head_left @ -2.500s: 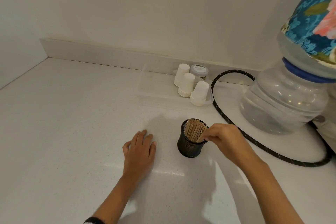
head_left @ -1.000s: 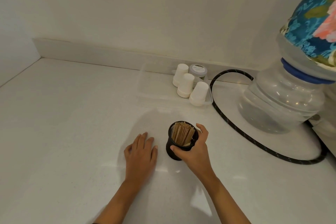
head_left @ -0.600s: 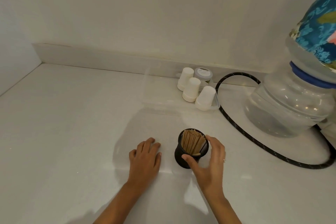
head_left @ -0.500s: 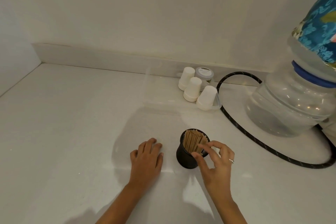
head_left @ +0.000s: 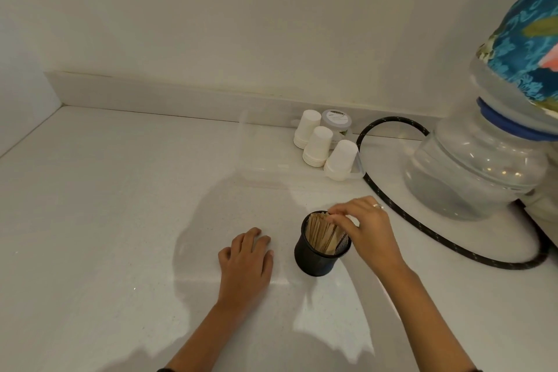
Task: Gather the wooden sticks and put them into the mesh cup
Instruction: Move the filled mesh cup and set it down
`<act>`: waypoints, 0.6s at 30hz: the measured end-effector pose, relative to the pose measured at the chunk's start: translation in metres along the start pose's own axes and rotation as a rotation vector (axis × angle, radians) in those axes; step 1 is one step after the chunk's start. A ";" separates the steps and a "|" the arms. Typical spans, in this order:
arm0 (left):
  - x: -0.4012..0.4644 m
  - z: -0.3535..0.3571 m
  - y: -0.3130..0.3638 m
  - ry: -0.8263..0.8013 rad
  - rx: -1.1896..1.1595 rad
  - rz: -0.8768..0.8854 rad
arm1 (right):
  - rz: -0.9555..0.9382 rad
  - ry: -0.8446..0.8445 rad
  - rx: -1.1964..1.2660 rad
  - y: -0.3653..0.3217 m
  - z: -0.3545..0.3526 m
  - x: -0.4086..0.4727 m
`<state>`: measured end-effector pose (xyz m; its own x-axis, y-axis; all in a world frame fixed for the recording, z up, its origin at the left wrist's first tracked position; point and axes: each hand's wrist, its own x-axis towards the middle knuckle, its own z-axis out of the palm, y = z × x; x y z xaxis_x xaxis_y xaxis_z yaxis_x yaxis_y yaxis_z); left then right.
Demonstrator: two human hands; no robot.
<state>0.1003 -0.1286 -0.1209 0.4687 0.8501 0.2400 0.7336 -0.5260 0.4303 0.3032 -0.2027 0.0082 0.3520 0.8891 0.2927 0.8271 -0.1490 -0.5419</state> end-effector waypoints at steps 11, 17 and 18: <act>0.001 0.002 -0.002 -0.017 -0.013 -0.005 | 0.252 0.130 0.209 0.010 0.016 -0.030; 0.001 0.003 -0.002 -0.009 -0.006 -0.009 | 0.372 -0.044 0.444 0.009 0.057 -0.050; 0.001 0.002 -0.001 -0.006 -0.008 -0.009 | 0.371 -0.015 0.439 0.009 0.062 -0.050</act>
<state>0.1010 -0.1273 -0.1233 0.4650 0.8547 0.2308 0.7337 -0.5179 0.4398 0.2660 -0.2222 -0.0599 0.5750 0.8180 0.0114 0.3887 -0.2609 -0.8837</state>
